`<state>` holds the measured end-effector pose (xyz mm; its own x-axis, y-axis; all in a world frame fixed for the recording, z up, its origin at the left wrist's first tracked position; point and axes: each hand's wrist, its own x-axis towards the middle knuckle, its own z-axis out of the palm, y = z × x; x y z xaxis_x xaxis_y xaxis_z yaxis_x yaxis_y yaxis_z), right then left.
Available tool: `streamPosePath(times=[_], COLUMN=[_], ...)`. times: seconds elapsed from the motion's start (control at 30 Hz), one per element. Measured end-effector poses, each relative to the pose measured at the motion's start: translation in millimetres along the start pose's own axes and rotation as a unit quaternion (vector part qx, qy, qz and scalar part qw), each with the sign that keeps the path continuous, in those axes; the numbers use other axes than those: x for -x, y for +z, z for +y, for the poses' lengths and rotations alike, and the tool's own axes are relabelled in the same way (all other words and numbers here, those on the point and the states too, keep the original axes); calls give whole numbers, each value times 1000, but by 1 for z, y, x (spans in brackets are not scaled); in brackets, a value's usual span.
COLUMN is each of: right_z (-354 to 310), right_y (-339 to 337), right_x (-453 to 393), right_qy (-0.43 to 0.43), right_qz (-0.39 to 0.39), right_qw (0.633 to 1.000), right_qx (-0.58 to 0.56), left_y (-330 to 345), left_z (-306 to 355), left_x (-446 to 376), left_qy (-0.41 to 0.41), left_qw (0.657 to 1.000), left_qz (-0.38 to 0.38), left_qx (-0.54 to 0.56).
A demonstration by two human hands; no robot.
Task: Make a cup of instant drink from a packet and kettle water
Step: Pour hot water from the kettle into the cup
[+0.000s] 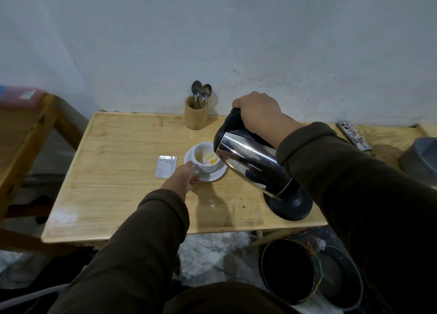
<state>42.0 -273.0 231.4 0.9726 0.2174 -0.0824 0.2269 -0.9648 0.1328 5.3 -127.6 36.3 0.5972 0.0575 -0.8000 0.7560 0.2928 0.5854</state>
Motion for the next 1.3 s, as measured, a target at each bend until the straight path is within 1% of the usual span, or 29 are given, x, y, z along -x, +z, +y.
streamPosePath(times=[0.4,0.7,0.83,1.3], right_z=[1,-1,-4,-6], right_y=[-1,-4,-5,-8], right_x=[3,4,2,-1], right_qy=[7,13,13,6], right_qz=[-10,-20,-26,-15], right_qw=[1000,1000,1000,1000], right_qx=[-8,-10,0,15], left_y=[2,3,3,5], left_z=[1,2,2,3], left_x=[4,1,3,2], left_qy=[-4,9,11,6], left_qw=[1000,1000,1000,999], left_qz=[8,17,18,29], left_qx=[2,-12,-1,-19])
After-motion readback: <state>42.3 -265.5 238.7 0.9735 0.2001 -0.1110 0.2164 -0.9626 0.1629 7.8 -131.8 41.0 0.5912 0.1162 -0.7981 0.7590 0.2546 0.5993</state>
